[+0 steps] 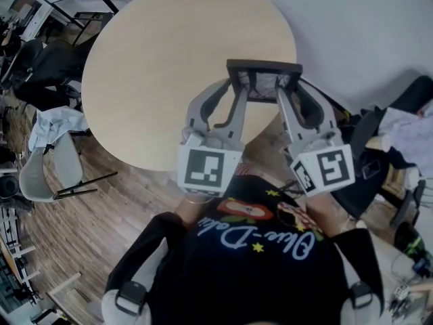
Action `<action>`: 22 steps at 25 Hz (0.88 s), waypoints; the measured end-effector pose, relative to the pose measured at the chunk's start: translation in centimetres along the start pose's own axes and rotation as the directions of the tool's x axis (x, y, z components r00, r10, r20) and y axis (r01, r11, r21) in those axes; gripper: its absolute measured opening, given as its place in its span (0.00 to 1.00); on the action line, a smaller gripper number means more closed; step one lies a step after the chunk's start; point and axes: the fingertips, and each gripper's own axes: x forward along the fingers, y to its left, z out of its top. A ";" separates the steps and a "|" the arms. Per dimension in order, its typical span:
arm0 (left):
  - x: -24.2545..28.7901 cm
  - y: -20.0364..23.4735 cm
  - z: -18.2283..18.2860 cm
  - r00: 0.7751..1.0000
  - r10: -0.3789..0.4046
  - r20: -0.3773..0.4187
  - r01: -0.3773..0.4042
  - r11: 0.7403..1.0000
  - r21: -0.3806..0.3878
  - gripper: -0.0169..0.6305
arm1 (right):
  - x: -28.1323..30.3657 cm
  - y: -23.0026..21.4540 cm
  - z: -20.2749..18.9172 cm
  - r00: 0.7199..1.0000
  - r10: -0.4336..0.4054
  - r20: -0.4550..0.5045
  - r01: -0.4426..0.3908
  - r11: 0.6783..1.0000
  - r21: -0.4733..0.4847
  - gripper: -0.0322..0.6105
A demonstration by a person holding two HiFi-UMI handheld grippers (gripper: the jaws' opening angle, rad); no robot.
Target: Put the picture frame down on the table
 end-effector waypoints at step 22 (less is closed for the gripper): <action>4.7 8.2 -1.3 0.995 0.093 -0.021 -0.093 0.995 -0.021 0.15 | 10.3 -0.6 -0.3 0.995 0.102 -0.022 -0.102 0.995 0.006 0.17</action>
